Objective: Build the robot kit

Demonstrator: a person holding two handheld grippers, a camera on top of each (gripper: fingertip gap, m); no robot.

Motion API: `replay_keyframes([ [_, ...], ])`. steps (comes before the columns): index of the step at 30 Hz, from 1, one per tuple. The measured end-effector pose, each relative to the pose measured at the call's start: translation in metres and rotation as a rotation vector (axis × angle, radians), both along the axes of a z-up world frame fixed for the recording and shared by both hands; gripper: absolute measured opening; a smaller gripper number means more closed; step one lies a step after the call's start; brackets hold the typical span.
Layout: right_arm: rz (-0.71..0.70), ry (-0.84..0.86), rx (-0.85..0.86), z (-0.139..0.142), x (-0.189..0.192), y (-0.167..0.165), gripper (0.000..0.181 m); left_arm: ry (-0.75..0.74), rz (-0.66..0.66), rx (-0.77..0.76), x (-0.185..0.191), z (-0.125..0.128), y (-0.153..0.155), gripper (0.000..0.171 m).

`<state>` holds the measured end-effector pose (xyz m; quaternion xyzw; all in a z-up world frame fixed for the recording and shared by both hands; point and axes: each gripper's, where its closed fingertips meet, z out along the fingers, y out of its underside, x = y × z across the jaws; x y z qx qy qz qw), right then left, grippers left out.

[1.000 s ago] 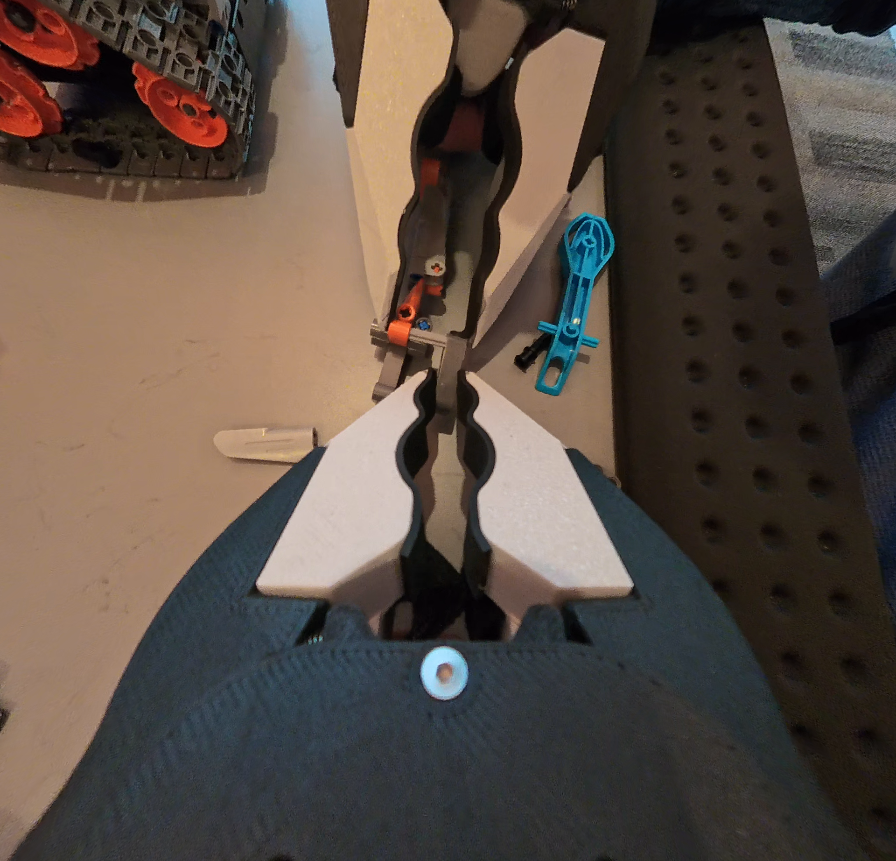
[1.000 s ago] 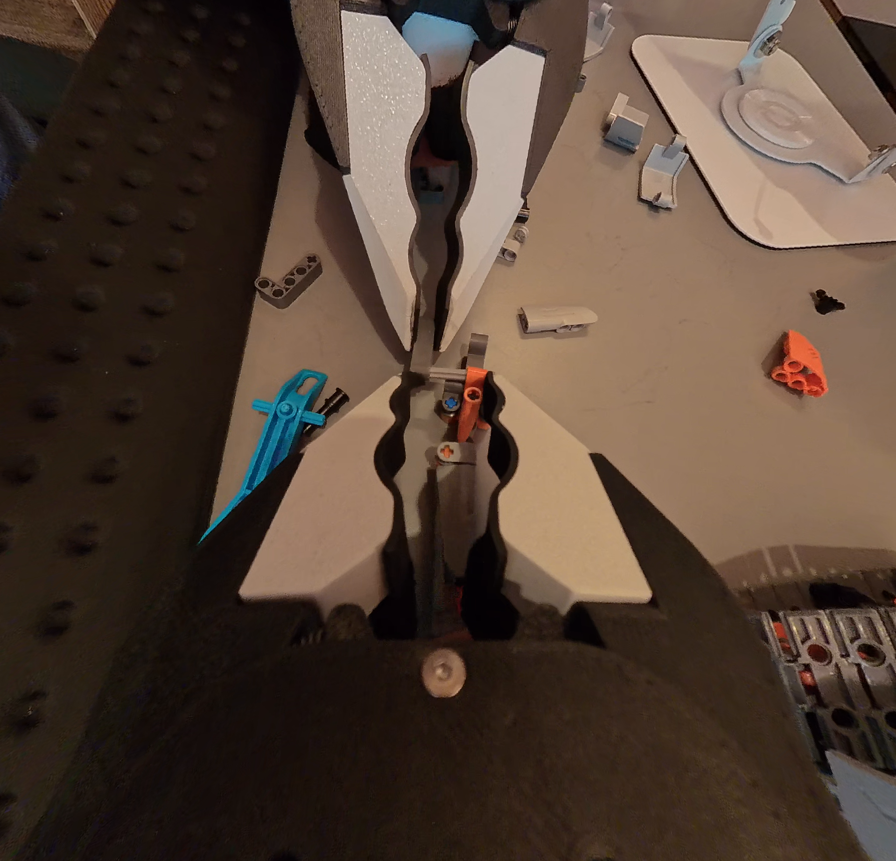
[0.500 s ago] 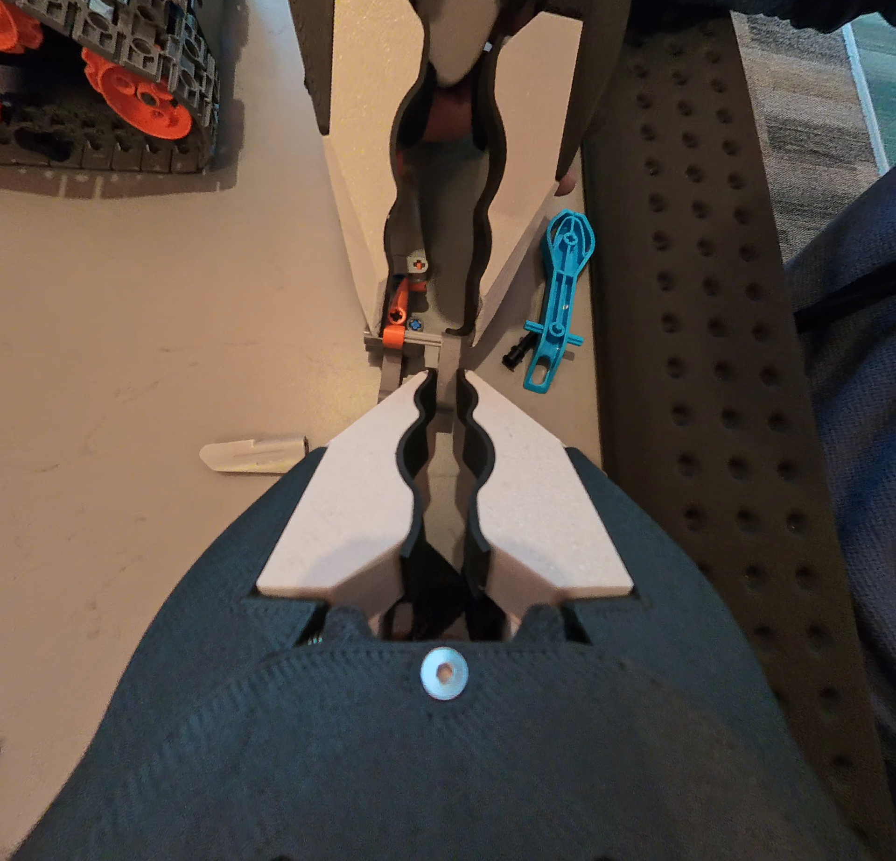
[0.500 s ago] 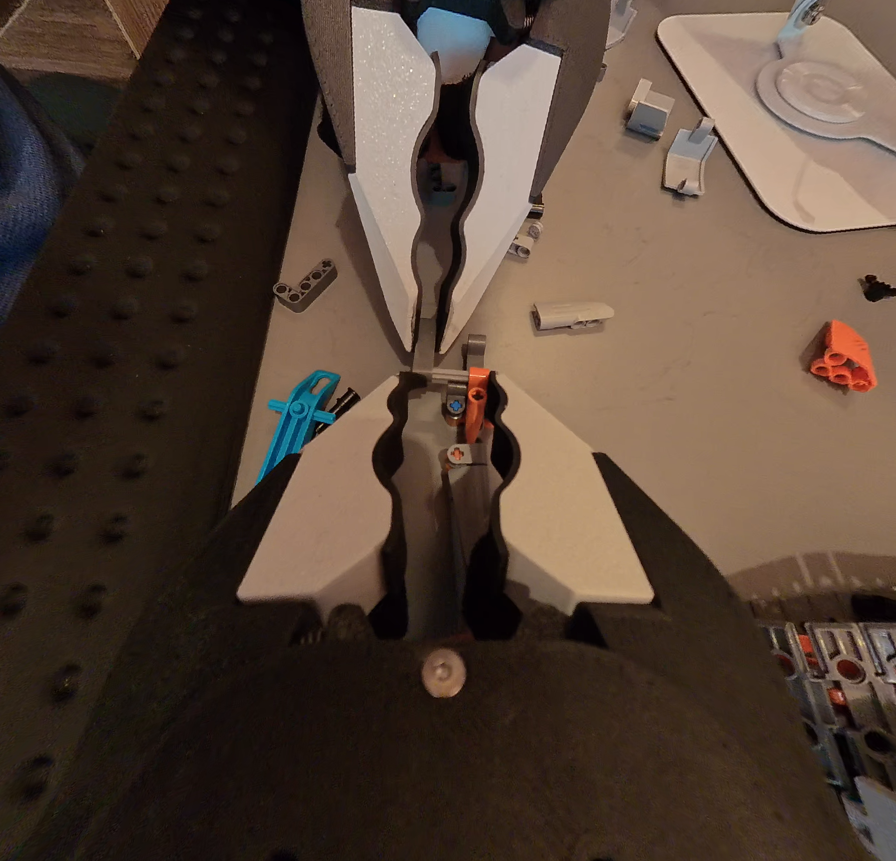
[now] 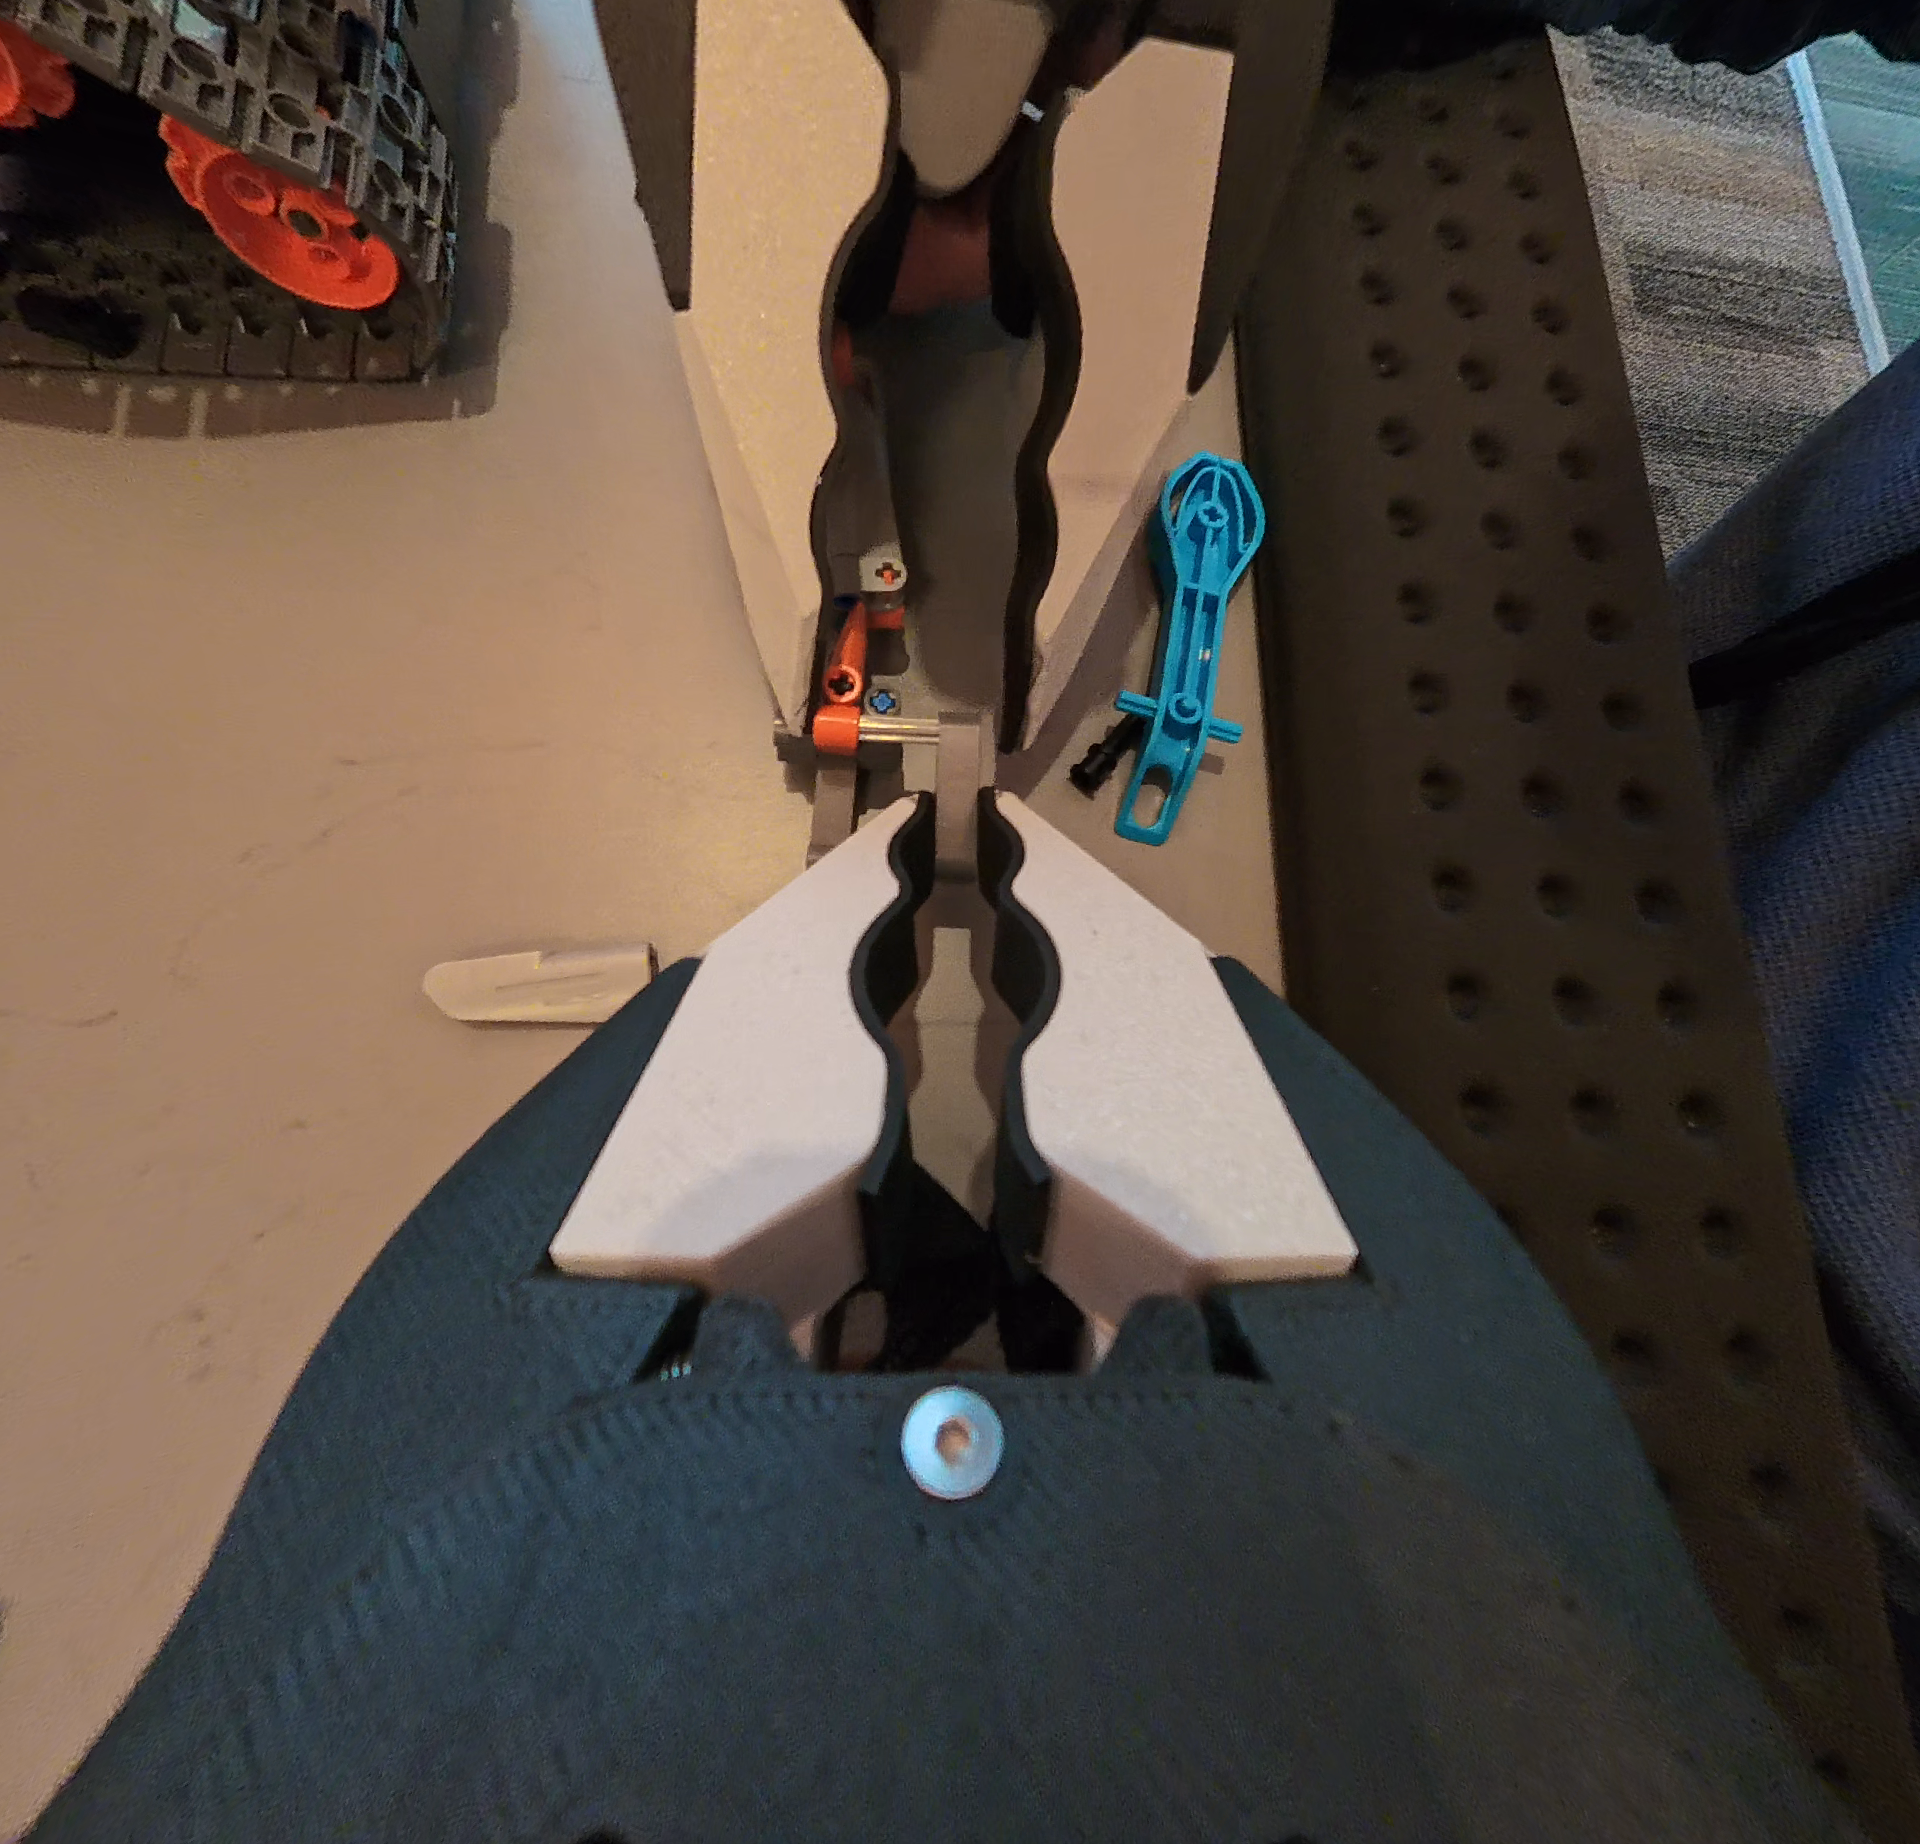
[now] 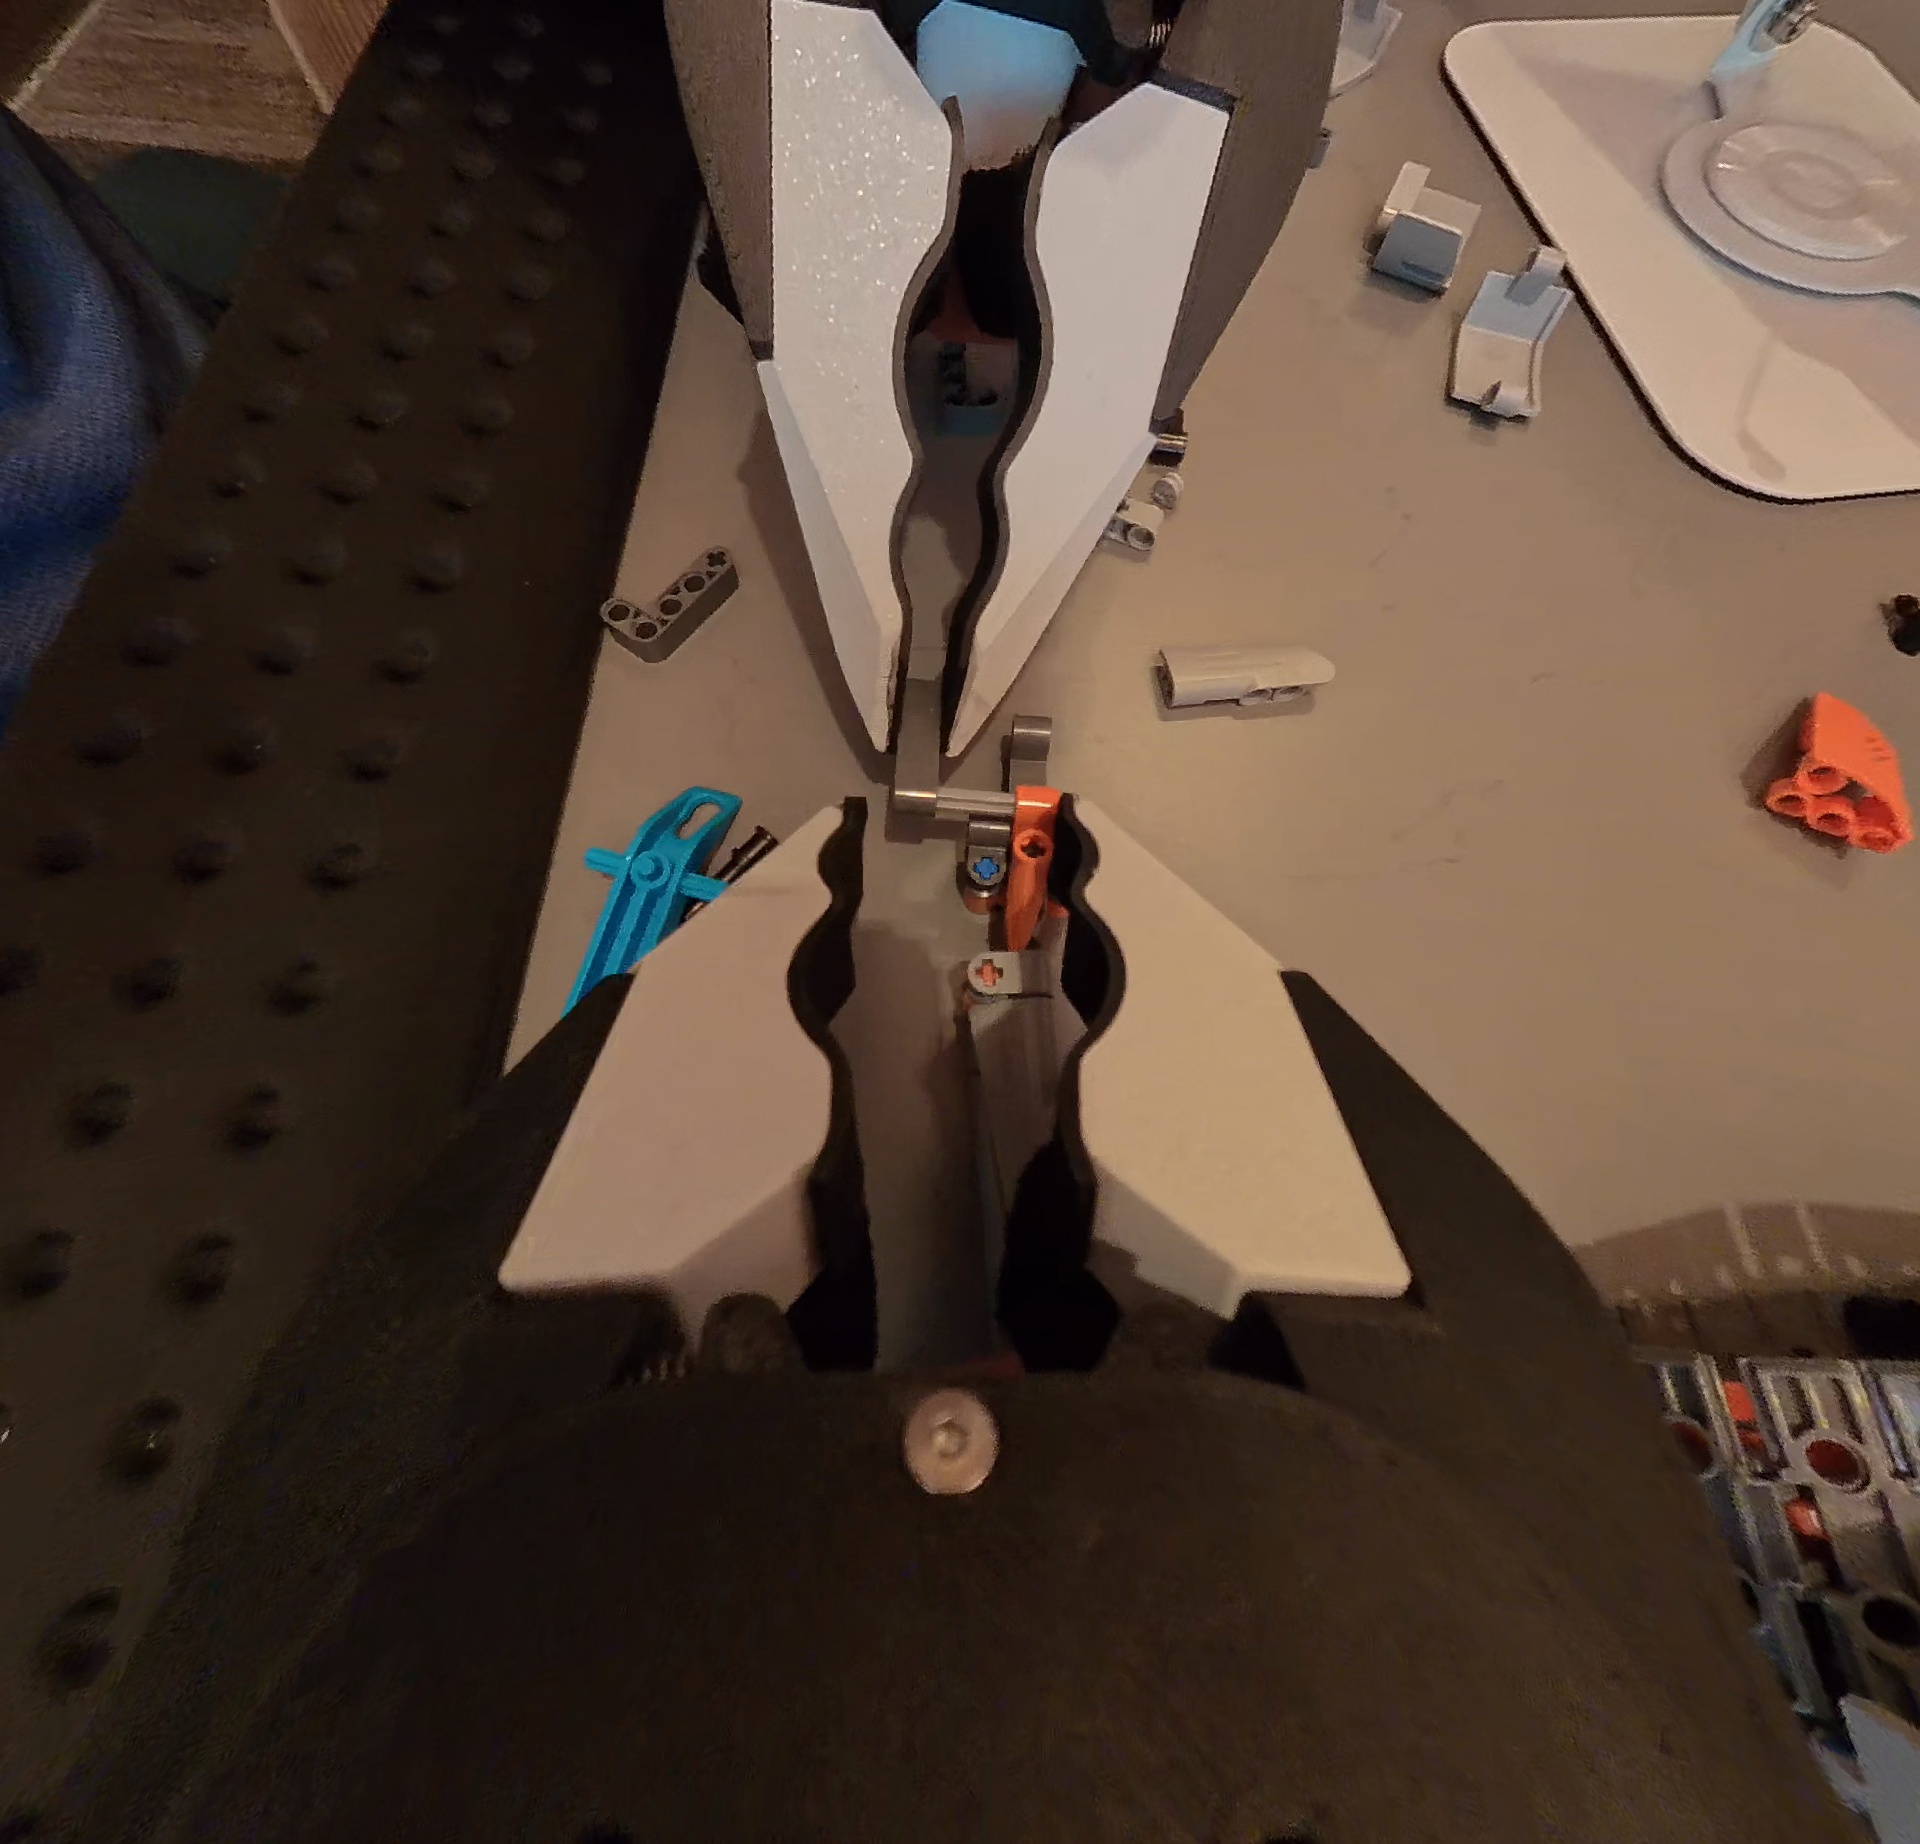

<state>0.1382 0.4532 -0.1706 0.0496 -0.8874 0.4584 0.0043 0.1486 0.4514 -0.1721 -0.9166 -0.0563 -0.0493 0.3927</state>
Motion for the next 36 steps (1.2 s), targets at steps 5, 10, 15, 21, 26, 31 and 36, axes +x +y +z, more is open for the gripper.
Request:
replay_keyframes([
  [5, -0.039, 0.025, -0.002, 0.0, -0.0046, -0.0008, 0.029, -0.003, 0.006, -0.004, -0.0014, -0.0003, -0.0004, 0.006],
  [10, -0.018, 0.051, -0.004, -0.0001, -0.0022, -0.0016, 0.021, -0.01, -0.003, -0.005, -0.0024, -0.0012, -0.001, 0.006],
  [15, -0.018, 0.063, -0.003, -0.0003, -0.0034, -0.0016, 0.02, 0.029, -0.013, -0.026, -0.0038, -0.0018, -0.0012, 0.006],
  [21, -0.013, 0.048, -0.004, -0.0003, -0.0028, -0.0015, 0.021, 0.225, -0.058, -0.084, -0.0028, -0.0017, -0.004, 0.012],
  [26, -0.014, 0.037, -0.006, -0.0001, -0.0029, -0.0012, 0.021, 0.37, -0.057, -0.114, -0.0022, -0.006, -0.0079, 0.017],
  [31, -0.008, 0.048, -0.001, -0.0009, -0.0019, -0.0012, 0.021, 0.538, -0.082, -0.153, -0.0064, -0.0053, -0.0089, 0.008],
  [36, -0.014, 0.054, -0.001, -0.0005, -0.0023, 0.0001, 0.022, 0.499, -0.077, -0.17, -0.0077, -0.0065, -0.0096, 0.008],
])
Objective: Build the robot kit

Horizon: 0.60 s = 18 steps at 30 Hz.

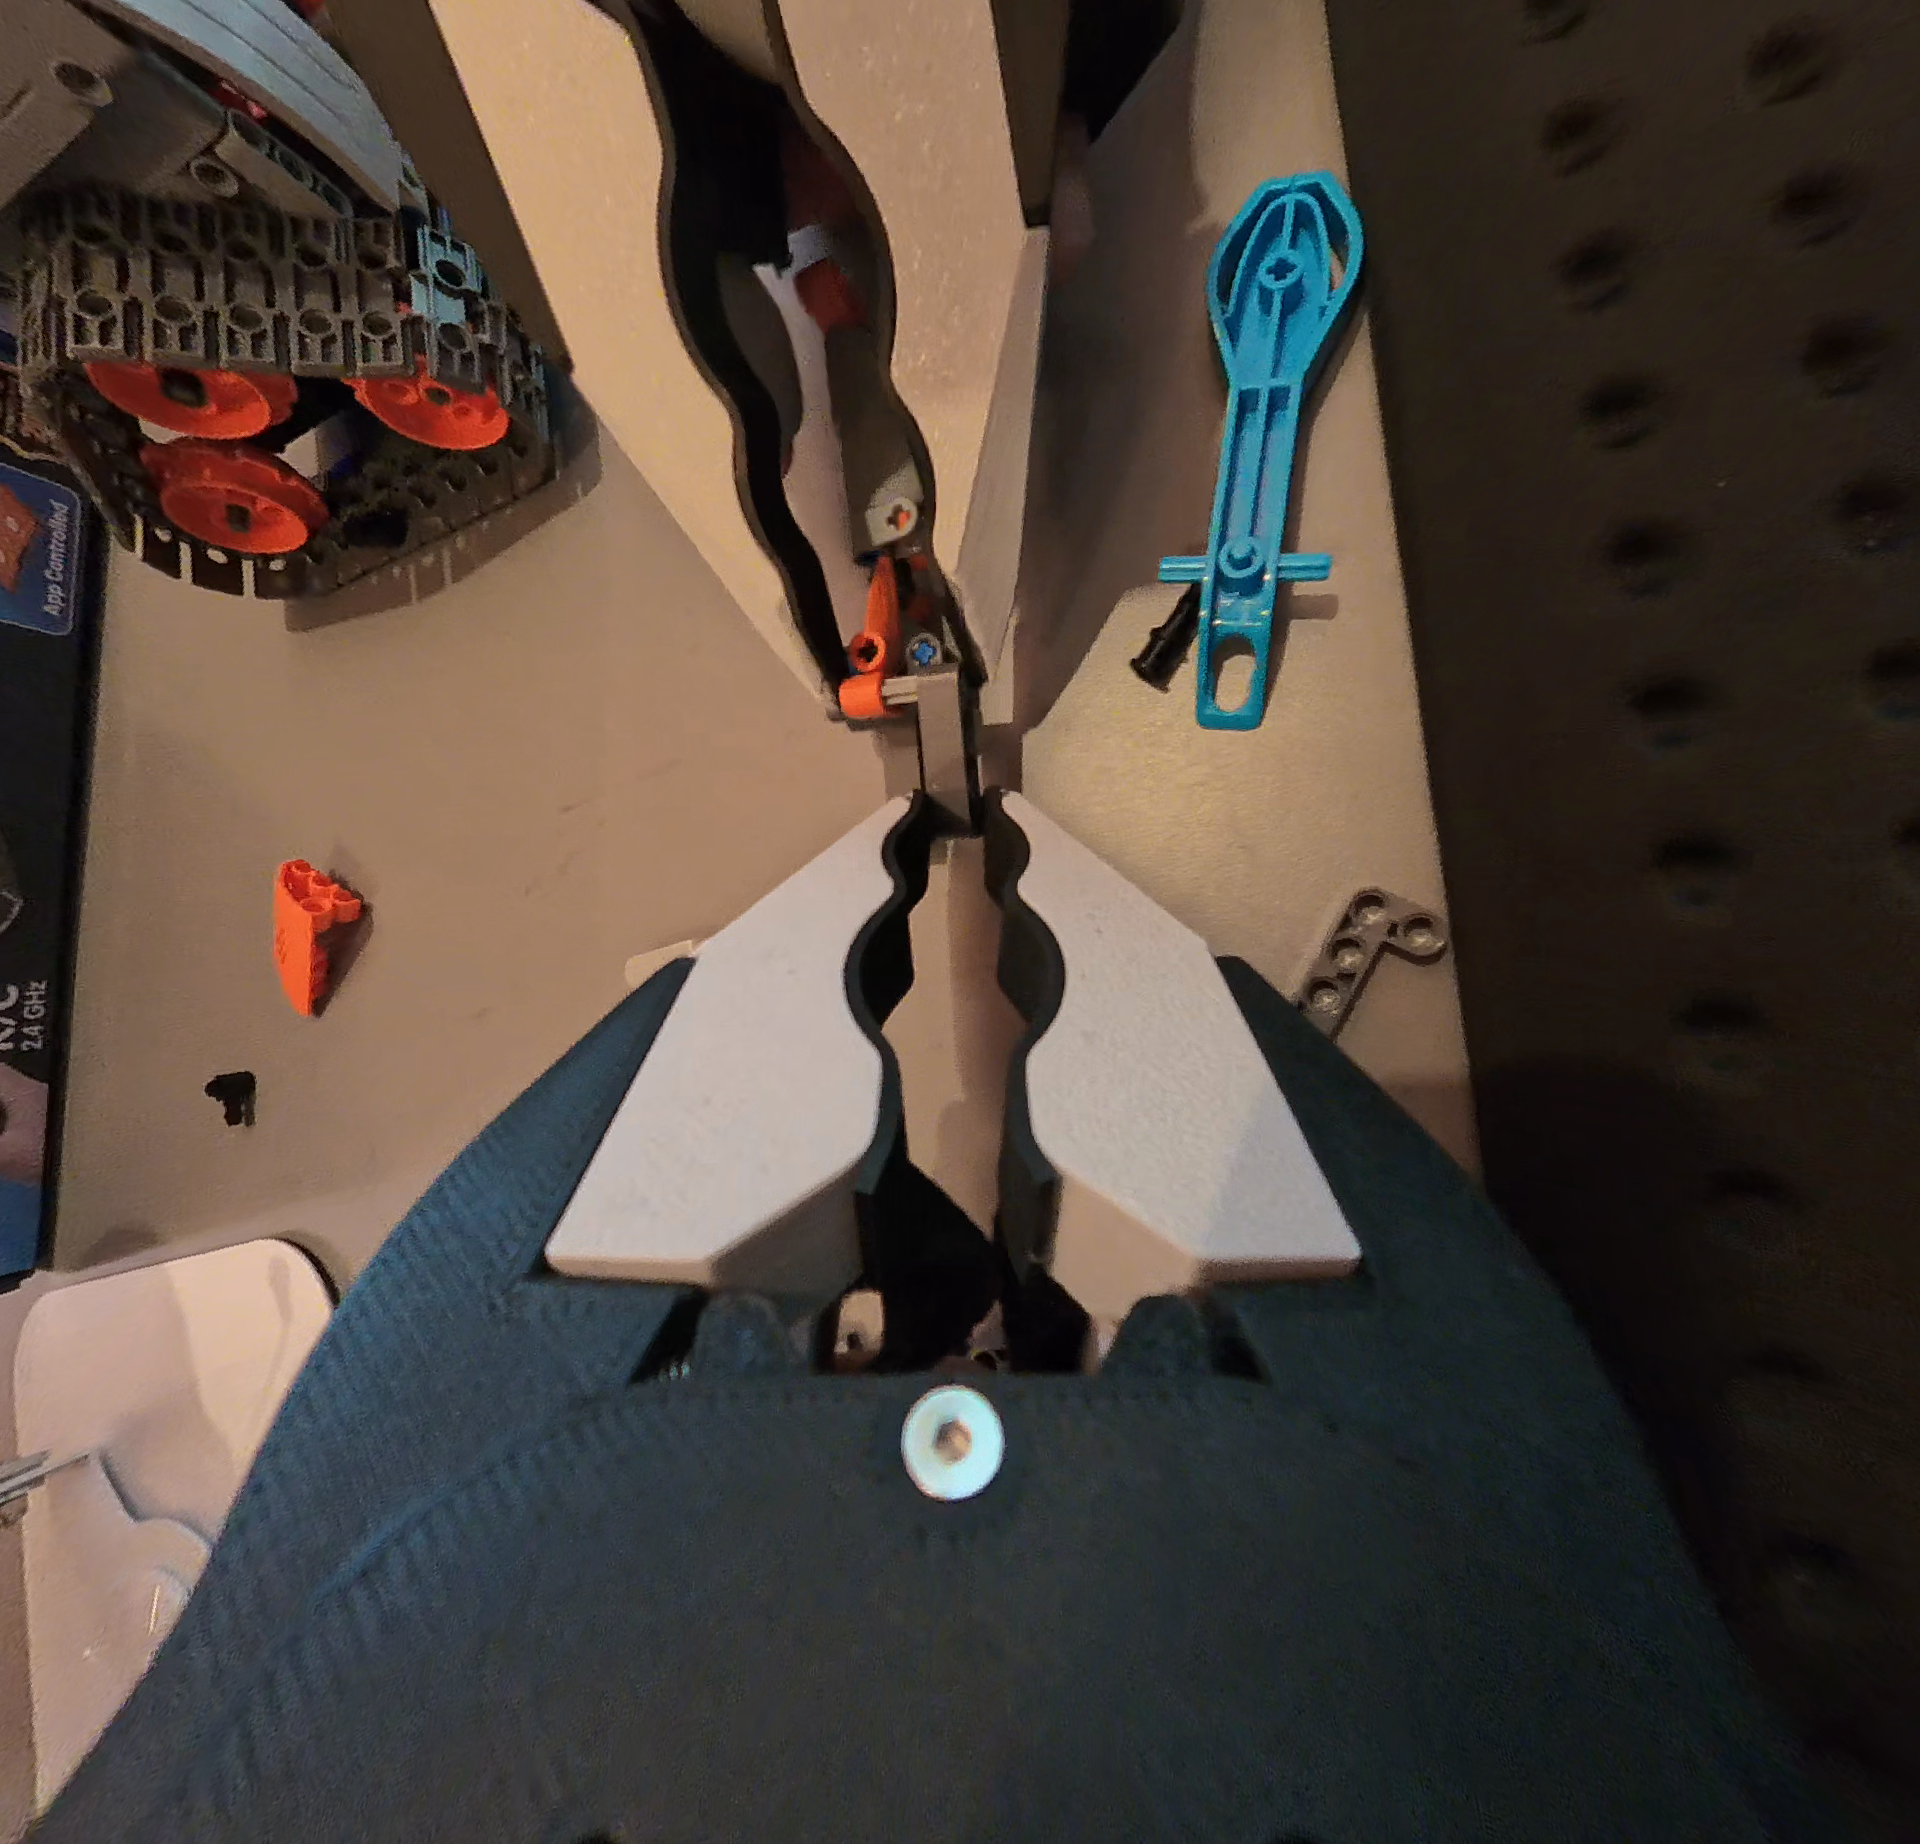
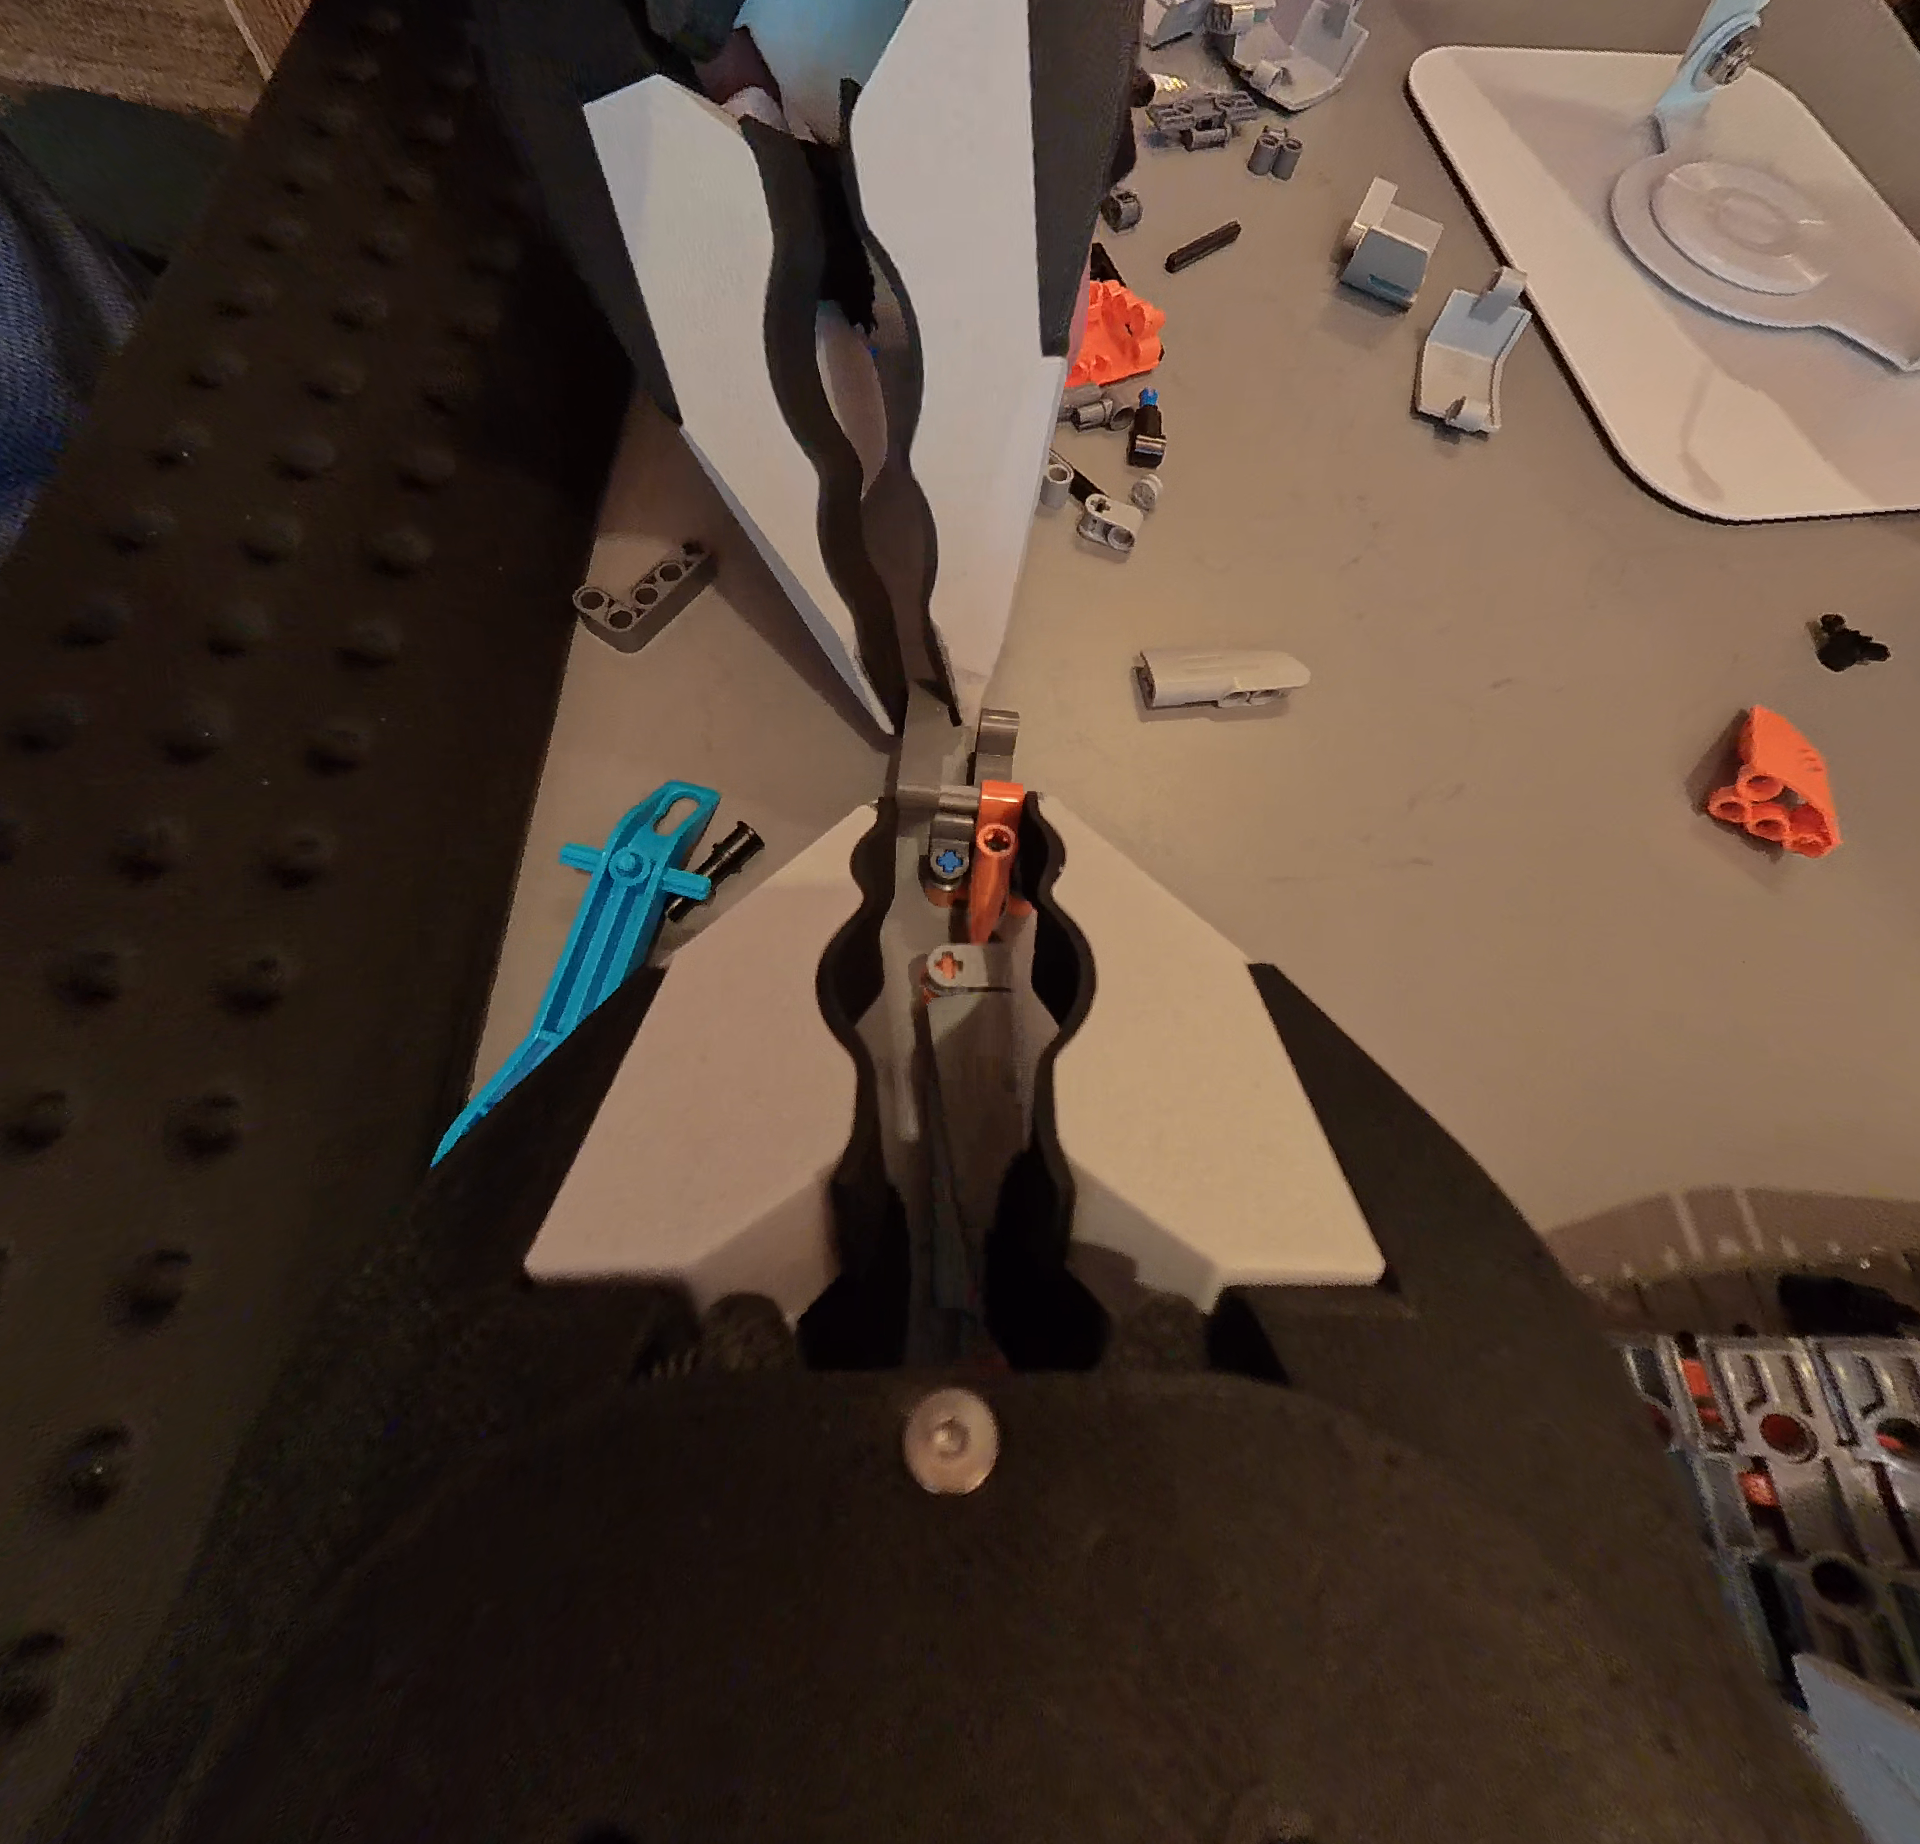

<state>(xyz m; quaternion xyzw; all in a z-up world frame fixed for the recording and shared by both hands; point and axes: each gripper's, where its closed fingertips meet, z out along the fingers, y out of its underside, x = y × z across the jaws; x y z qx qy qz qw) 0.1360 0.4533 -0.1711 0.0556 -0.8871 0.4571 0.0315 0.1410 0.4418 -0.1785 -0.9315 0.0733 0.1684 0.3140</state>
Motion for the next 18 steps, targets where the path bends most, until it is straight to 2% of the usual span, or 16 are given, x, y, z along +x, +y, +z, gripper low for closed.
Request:
replay_keyframes([
  [4, -0.005, -0.002, 0.003, -0.0005, -0.0008, 0.0019, 0.028, -0.034, 0.006, 0.024, 0.0016, 0.0008, 0.0018, 0.007],
  [11, -0.008, 0.004, 0.009, -0.0011, -0.0022, 0.0009, 0.019, 0.007, -0.022, -0.039, 0.0013, 0.0016, -0.0011, 0.007],
  [12, -0.016, 0.004, 0.009, -0.0012, -0.0037, 0.0011, 0.014, 0.01, -0.031, -0.046, 0.0017, 0.0028, -0.0008, 0.007],
  [18, -0.019, 0.004, 0.016, -0.0023, -0.0035, 0.0005, 0.014, 0.028, -0.052, -0.089, 0.0021, 0.0045, -0.002, 0.007],
])
